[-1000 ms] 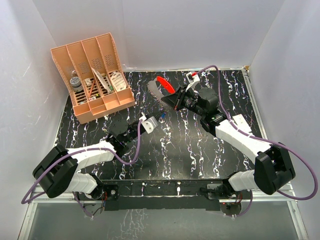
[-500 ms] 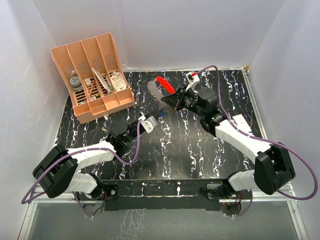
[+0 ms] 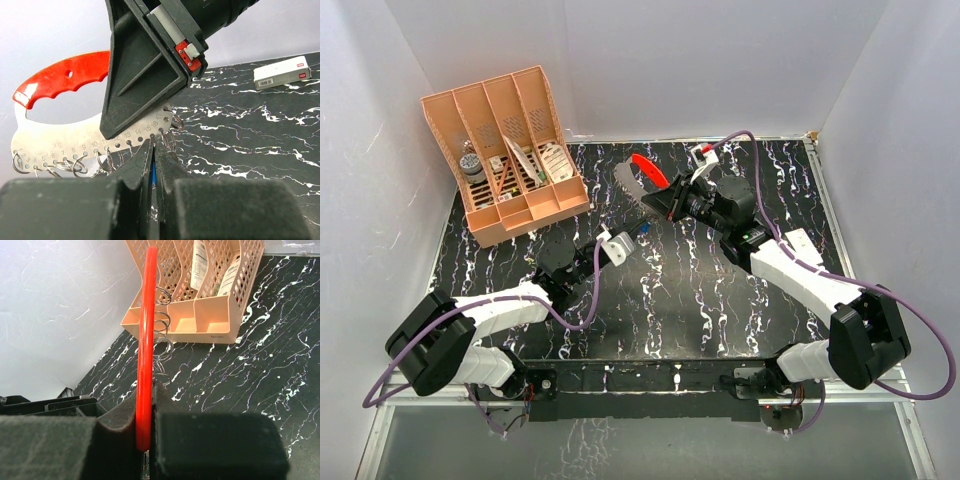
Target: Put the keys on the keyring
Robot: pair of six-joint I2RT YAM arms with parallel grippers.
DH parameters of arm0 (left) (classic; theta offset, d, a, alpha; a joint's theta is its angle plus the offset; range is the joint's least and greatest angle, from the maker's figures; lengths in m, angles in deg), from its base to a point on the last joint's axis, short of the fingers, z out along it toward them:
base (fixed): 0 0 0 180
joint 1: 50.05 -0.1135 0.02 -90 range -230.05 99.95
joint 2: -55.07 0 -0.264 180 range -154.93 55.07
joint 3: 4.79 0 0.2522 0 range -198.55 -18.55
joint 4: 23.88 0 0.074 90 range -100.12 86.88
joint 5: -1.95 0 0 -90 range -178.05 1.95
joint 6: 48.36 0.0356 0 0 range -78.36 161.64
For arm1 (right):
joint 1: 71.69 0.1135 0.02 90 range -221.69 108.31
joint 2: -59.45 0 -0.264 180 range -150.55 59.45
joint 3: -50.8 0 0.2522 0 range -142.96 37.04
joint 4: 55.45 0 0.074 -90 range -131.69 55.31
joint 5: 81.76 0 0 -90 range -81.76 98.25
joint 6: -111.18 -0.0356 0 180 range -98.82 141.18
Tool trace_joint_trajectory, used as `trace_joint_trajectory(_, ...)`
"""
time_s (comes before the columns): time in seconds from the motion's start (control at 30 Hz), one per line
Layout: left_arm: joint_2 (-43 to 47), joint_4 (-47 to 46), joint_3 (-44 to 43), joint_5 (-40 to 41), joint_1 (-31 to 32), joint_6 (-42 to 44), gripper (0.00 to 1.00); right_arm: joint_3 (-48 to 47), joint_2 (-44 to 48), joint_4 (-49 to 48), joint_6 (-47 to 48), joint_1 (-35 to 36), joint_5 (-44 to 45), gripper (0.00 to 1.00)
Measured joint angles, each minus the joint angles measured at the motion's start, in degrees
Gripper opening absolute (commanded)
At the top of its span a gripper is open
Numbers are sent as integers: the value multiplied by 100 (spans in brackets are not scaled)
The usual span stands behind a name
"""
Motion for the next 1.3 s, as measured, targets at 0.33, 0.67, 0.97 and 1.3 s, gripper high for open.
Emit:
trace_joint_trajectory(0.33,0,22,-4,-24,0,13,0,0,0,22,17,2,-2,0)
trace_joint_trajectory(0.67,0,70,-4,-83,0,46,0,-11,0,26,50,4,0,0)
trace_joint_trajectory(0.97,0,87,-4,-116,0,105,0,-55,0,90,57,4,-2,0)
trace_joint_trajectory(1.3,0,188,-4,-157,0,153,0,-125,0,125,59,4,-2,0)
